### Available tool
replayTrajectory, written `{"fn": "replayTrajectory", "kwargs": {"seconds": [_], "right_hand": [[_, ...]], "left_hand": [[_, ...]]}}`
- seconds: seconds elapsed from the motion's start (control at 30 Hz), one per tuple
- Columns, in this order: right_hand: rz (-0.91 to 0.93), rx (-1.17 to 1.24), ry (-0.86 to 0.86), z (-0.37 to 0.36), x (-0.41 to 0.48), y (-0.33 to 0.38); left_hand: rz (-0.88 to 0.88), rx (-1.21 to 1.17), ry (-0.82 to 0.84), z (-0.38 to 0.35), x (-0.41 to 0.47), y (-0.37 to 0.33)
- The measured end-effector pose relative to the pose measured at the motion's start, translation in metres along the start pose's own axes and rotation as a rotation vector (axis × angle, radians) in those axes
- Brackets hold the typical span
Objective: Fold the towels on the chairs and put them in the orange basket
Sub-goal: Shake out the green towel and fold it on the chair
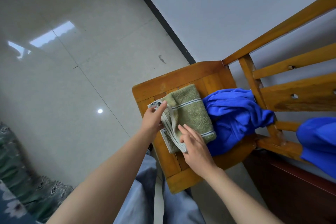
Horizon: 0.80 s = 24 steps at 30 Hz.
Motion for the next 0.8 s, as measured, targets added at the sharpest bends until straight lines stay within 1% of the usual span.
{"fn": "replayTrajectory", "kwargs": {"seconds": [0.07,0.13,0.23,0.3,0.37,0.4,0.47,0.5,0.53,0.57,0.6,0.67,0.7,0.73,0.8], "right_hand": [[0.051,-0.024,-0.014,0.002,0.000,0.002],[0.113,-0.054,-0.027,0.004,-0.001,0.007],[0.173,-0.099,-0.035,0.003,-0.001,0.013],[0.188,-0.137,0.035,-0.007,-0.001,0.013],[0.151,-0.178,0.184,-0.024,-0.005,0.008],[0.106,-0.200,0.267,-0.032,-0.008,0.003],[0.037,-0.225,0.401,-0.044,-0.015,-0.005],[0.027,-0.231,0.411,-0.045,-0.017,-0.007],[0.035,-0.235,0.382,-0.045,-0.018,-0.007],[0.037,-0.235,0.330,-0.042,-0.017,-0.008],[0.011,-0.231,0.287,-0.038,-0.014,-0.010],[-0.060,-0.256,0.191,-0.029,-0.009,-0.017],[-0.115,-0.280,0.189,-0.026,-0.007,-0.023],[-0.179,-0.317,0.222,-0.024,-0.006,-0.031],[-0.266,-0.342,0.301,-0.023,-0.007,-0.048]], "left_hand": [[-0.069,-0.011,-0.078,-0.002,-0.001,-0.007],[-0.187,0.028,-0.169,-0.001,-0.006,-0.016],[-0.320,0.017,-0.161,0.004,-0.015,-0.025],[-0.364,0.037,-0.159,0.012,-0.017,-0.023],[-0.369,0.085,-0.184,0.020,-0.011,-0.017],[-0.365,0.149,-0.218,0.023,-0.008,-0.013],[-0.379,0.336,-0.335,0.027,-0.004,-0.005],[-0.427,0.444,-0.414,0.027,-0.006,-0.003],[-0.515,0.580,-0.498,0.027,-0.012,-0.005],[-0.652,0.741,-0.558,0.023,-0.017,-0.006],[-0.823,0.922,-0.574,0.014,-0.021,-0.006],[-1.118,1.324,-0.490,-0.010,-0.020,0.002],[-1.186,1.495,-0.430,-0.018,-0.017,0.007],[-1.160,1.607,-0.385,-0.021,-0.013,0.010],[-0.960,1.702,-0.405,-0.013,-0.001,0.011]]}}
Point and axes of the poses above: each hand's wrist, its own x-axis towards the middle knuckle, its own z-axis out of the back of the hand, y = z × x, the point moved 5 cm from there along x, towards the middle knuckle, and after that the axes turned 8 degrees about z, right-handed, at the moved point
